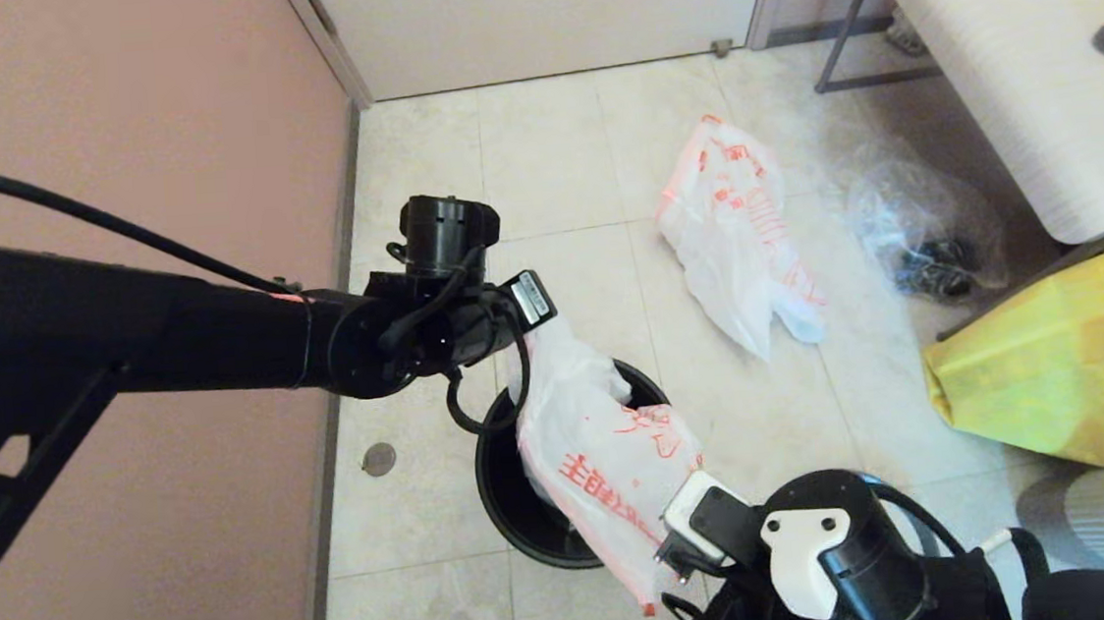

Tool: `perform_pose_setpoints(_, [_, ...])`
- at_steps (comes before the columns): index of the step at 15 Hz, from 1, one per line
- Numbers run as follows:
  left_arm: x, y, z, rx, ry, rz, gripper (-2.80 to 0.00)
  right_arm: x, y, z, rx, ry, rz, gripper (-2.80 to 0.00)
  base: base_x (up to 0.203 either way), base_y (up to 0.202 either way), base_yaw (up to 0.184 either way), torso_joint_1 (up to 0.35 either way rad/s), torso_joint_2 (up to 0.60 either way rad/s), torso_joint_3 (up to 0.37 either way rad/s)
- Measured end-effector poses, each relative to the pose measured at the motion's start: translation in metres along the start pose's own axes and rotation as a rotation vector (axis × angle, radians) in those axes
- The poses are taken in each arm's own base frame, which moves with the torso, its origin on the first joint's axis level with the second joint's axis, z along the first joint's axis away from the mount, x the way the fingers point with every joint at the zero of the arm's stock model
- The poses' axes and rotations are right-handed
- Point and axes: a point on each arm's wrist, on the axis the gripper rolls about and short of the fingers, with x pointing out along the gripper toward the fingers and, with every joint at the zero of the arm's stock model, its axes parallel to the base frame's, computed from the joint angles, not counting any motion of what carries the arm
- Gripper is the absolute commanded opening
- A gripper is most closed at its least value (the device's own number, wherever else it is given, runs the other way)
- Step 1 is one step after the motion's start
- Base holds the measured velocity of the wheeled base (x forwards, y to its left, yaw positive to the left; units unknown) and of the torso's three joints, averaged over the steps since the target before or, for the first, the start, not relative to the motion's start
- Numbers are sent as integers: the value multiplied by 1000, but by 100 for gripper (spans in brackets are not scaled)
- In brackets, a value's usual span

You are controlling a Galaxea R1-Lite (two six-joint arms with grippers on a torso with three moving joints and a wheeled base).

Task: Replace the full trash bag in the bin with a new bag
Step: Put the new garbage bag on the trash can

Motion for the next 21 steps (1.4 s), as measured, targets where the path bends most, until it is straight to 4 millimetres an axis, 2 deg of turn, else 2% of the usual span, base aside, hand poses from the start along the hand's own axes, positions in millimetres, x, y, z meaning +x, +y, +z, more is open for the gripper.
perform_pose_setpoints(4, [-2,2,4,-4,2,-13,-280,10,9,-12,-99,6,7,0,0,0,0,0,0,0])
perform_pose_setpoints(10, [-3,4,7,-8,-4,-10,-280,16,39,-19,-173,-7,19,0,0,0,0,0,0,0])
perform_pose_setpoints(13, [-9,5,12,-11,7,-19,-280,25,41,-22,-170,-20,0,0,0,0,0,0,0,0])
perform_pose_setpoints(16, [-21,3,15,-33,71,-62,-280,39,28,-17,-132,-43,-53,0,0,0,0,0,0,0])
perform_pose_setpoints(17, [-22,3,16,-35,68,-64,-280,43,21,-12,-118,-59,-77,-280,0,0,0,0,0,0])
perform_pose_setpoints(21, [-25,3,18,-35,69,-67,-280,50,0,-6,-74,-69,-137,-280,0,0,0,0,0,0])
